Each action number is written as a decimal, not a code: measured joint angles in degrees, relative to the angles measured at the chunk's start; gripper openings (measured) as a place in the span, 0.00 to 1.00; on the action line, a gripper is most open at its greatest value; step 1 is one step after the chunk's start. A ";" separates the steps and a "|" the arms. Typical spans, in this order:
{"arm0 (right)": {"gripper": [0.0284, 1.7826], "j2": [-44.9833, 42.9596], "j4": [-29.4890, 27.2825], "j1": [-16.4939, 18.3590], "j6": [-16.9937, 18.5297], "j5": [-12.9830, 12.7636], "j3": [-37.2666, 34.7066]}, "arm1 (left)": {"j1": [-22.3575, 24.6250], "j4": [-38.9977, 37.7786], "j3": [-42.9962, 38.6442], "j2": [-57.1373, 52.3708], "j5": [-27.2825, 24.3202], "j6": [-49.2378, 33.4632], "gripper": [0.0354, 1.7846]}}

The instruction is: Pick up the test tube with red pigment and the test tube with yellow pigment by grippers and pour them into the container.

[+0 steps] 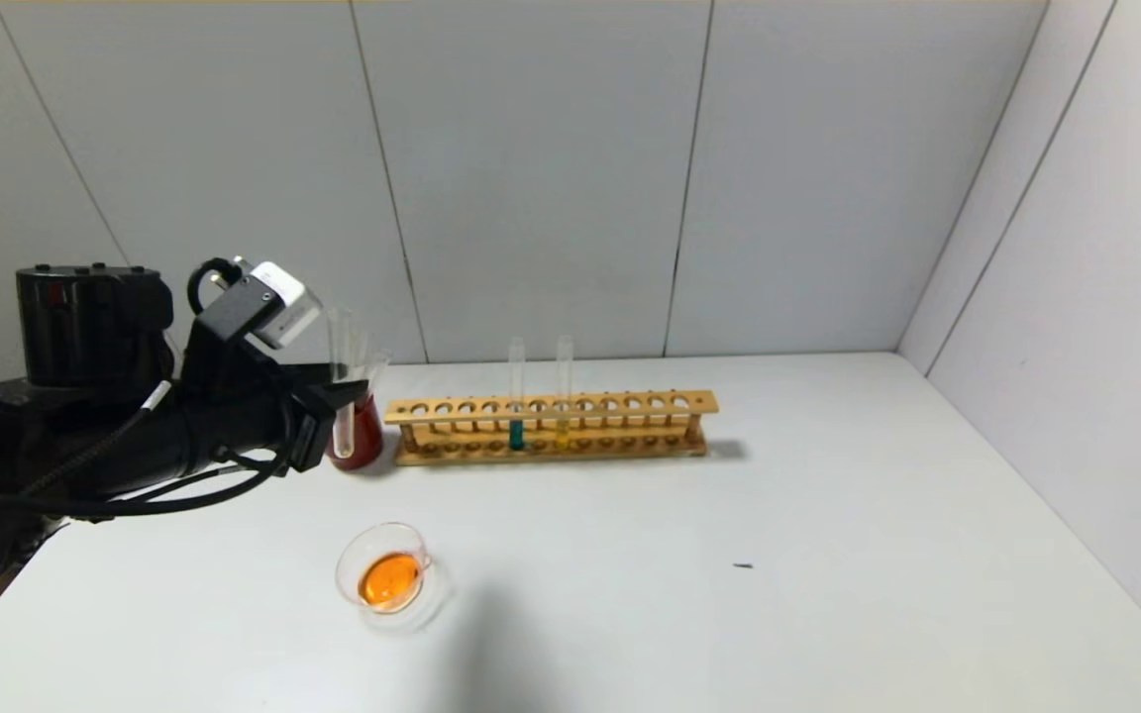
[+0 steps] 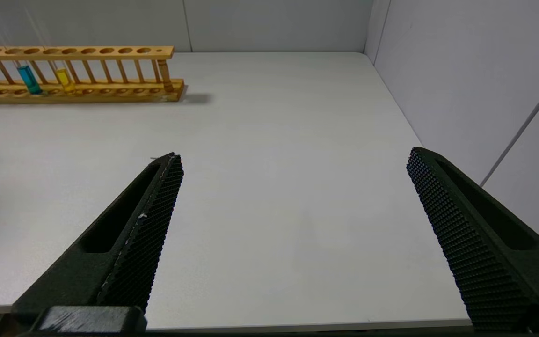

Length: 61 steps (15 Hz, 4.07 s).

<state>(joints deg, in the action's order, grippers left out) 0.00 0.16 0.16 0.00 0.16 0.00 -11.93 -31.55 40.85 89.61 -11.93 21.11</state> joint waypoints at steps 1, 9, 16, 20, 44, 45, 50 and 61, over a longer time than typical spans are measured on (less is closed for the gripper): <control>0.98 0.00 0.00 0.00 0.00 0.00 0.00 | 1.50 -0.48 0.68 0.51 -0.16 -2.77 0.16; 0.98 0.00 0.00 0.00 0.00 0.00 0.00 | 10.84 -7.89 8.84 11.02 -1.51 -11.80 0.16; 0.98 0.00 0.00 0.00 0.00 0.00 0.00 | 13.08 -15.74 14.19 24.77 -2.17 -13.70 0.16; 0.98 0.00 0.00 0.02 0.00 0.00 0.00 | 13.56 -17.64 15.76 29.35 -2.15 -13.70 0.16; 0.98 0.00 0.00 0.00 0.00 0.00 0.00 | 13.49 -10.79 14.19 11.93 -1.76 -12.87 0.98; 0.98 0.00 0.00 0.02 0.00 0.00 0.00 | 13.49 -9.44 13.75 8.27 -1.76 -12.82 0.98; 0.98 0.00 0.00 0.00 0.00 0.00 0.00 | 13.49 4.74 11.29 -17.20 -1.67 -12.85 0.98; 0.98 0.00 0.00 0.05 0.00 0.00 0.00 | 13.36 44.31 2.39 -72.36 -1.68 -9.35 0.98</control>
<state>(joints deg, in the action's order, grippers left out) 0.00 0.16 0.21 0.00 0.16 0.00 1.43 12.76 43.24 17.25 -13.62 11.76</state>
